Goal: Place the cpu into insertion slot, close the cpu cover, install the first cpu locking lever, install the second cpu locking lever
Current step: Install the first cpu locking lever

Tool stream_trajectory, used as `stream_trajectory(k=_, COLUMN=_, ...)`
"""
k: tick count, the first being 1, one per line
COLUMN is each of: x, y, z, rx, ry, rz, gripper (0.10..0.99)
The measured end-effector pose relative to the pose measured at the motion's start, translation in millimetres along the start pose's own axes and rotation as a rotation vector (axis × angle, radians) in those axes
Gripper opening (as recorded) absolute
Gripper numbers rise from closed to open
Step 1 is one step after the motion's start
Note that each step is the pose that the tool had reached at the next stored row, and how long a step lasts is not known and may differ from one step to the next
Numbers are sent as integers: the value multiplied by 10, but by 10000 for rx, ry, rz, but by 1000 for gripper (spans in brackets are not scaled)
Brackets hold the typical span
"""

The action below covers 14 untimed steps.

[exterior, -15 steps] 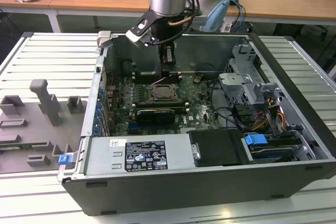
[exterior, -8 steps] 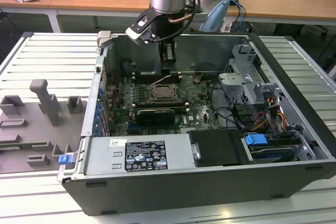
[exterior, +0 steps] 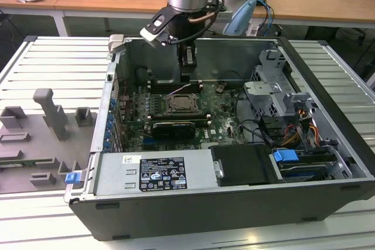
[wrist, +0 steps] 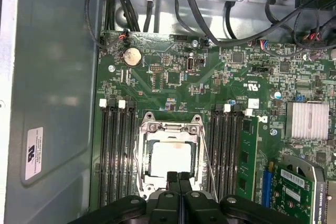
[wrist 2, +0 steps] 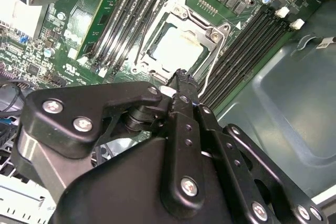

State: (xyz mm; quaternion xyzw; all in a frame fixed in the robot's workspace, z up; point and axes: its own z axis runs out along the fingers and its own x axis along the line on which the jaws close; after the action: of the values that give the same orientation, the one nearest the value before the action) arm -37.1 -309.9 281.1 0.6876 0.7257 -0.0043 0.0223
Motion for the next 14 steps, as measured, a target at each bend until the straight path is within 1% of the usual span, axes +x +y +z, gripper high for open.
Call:
stream_trajectory(k=3, x=-1, y=0, z=-16, rx=1, ry=-1, rz=-11, gripper=106)
stream_trajectory(k=6, x=-2, y=1, z=-57, rx=0, ry=0, rz=-25, gripper=106)
stream_trajectory(k=9, x=-3, y=2, z=-75, rx=-3, ry=2, rz=-67, gripper=106)
stream_trajectory(k=14, x=-3, y=2, z=-75, rx=-39, ry=24, rz=-1044, gripper=106)
